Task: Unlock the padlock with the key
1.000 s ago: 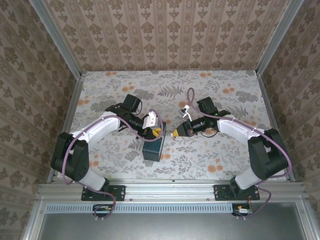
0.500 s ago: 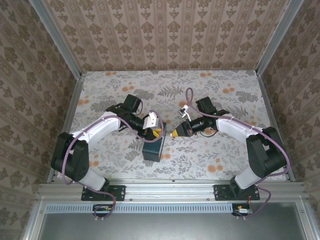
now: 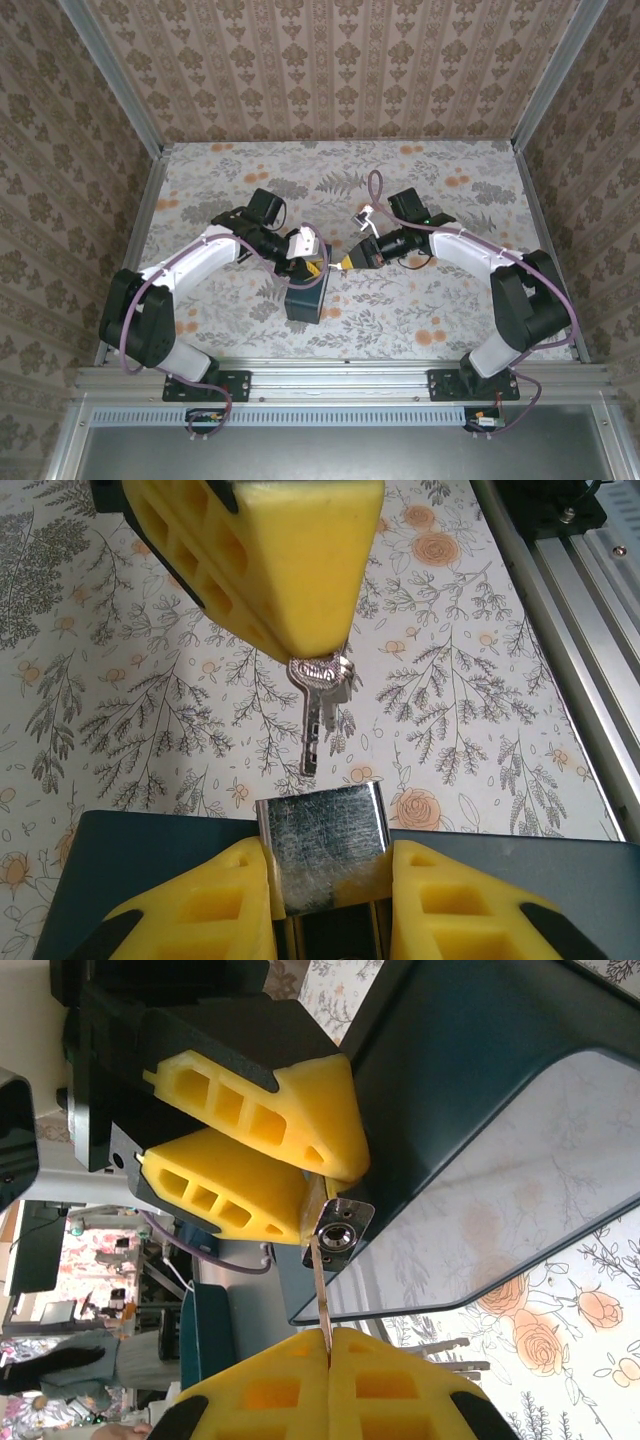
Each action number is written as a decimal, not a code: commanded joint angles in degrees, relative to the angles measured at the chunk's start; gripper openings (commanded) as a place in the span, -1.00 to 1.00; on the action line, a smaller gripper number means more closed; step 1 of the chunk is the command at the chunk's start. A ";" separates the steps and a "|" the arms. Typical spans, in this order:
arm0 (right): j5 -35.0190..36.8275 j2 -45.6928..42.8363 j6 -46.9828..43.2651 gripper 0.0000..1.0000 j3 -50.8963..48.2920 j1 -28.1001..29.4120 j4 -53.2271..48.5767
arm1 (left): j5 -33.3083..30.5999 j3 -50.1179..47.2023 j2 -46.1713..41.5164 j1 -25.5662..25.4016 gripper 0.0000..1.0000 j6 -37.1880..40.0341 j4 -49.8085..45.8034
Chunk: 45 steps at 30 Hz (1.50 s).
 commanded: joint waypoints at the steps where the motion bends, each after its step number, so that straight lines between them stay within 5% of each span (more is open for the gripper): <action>1: -1.66 1.34 -1.40 -1.00 1.56 0.57 -1.68 | 1.25 0.00 -1.86 -0.29 -0.50 1.43 0.93; 28: -2.81 4.21 -0.98 -1.00 4.65 2.13 -2.37 | -2.66 -0.52 -2.98 -2.22 -0.49 1.92 2.51; 45: -3.80 6.23 8.80 -1.00 4.58 3.21 8.02 | -3.16 -2.00 -3.84 -3.98 -0.50 1.48 4.66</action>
